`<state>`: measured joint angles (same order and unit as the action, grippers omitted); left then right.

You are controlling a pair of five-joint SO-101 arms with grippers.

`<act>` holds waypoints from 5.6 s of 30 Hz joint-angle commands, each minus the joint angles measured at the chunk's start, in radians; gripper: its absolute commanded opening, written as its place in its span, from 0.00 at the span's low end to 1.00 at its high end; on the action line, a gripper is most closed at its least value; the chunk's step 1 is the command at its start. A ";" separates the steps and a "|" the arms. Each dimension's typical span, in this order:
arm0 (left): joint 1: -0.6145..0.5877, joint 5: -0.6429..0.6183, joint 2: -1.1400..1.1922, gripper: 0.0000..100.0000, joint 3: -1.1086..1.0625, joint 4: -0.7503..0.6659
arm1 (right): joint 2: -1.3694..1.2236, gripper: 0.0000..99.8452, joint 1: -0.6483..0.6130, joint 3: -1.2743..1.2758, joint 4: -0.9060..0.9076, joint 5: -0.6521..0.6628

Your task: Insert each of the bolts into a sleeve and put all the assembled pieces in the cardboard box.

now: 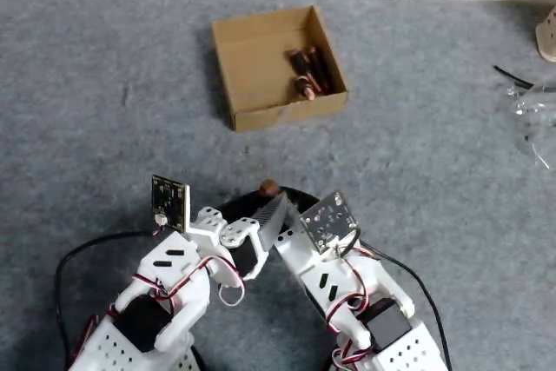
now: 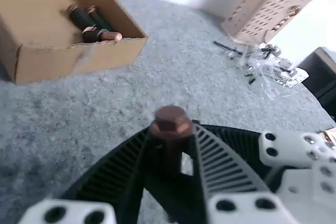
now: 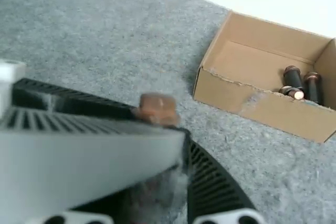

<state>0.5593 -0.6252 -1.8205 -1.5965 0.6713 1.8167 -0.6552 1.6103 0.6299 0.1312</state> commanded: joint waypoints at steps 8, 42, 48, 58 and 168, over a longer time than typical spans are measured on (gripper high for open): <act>-0.041 -0.006 0.002 0.13 0.036 0.018 | 0.022 0.00 0.015 -0.071 -0.053 0.011; -0.133 -0.006 0.002 0.13 0.295 0.285 | 0.021 0.00 0.015 -0.064 -0.116 0.011; -0.242 -0.006 0.002 0.13 0.372 0.350 | 0.021 0.00 0.015 -0.064 -0.116 0.011; -0.621 0.089 0.007 0.13 0.371 0.348 | 0.021 0.00 0.015 -0.064 -0.117 0.011; -0.564 0.680 0.007 0.03 -0.099 -0.236 | -2.562 0.16 0.441 -2.107 -0.159 0.063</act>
<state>-0.0161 0.0468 -1.8098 -1.6747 0.4565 -0.7687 -0.2286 -0.4396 0.4948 0.1834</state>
